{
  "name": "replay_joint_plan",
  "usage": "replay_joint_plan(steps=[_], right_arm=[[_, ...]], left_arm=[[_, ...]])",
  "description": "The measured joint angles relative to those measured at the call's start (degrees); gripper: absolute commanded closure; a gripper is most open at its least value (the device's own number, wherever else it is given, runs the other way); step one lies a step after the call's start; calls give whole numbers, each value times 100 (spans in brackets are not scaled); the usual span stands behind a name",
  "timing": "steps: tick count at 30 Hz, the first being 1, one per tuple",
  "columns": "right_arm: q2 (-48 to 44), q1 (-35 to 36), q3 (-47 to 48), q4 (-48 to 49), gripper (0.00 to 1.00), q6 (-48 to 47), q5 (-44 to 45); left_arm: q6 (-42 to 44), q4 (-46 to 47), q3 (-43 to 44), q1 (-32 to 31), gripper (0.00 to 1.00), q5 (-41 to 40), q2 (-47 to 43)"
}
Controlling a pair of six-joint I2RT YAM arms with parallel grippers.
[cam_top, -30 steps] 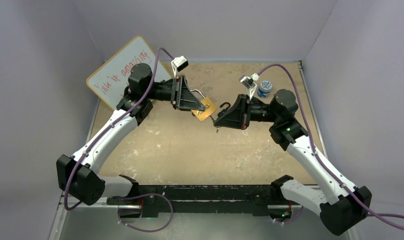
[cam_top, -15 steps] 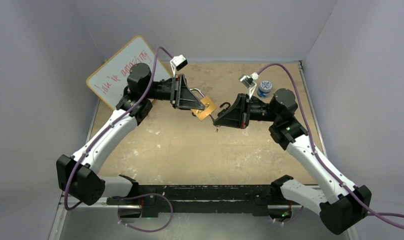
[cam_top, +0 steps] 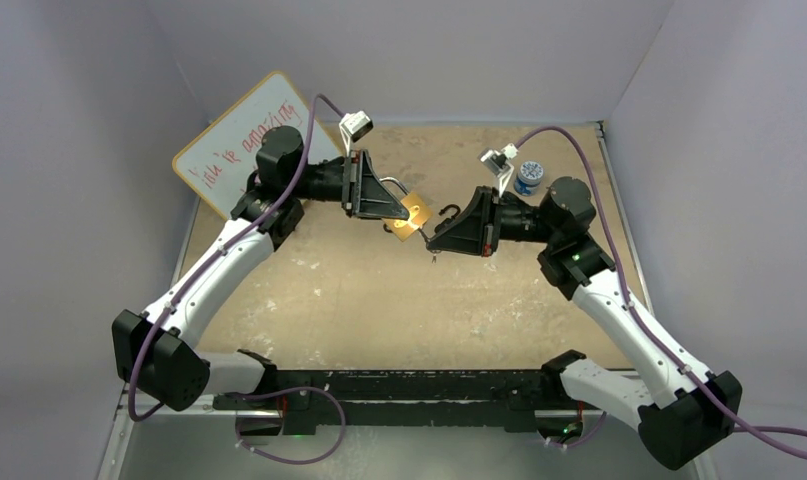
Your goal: Unlock with the key
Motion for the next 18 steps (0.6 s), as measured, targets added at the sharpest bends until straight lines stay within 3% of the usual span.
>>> replay_joint_plan(steps=[9, 18], right_arm=[[0, 0, 0, -13, 100, 26, 13], [0, 0, 0, -72, 100, -74, 79]], left_arm=[[254, -170, 11, 7, 100, -105, -2], [-61, 129, 26, 0, 100, -72, -2]])
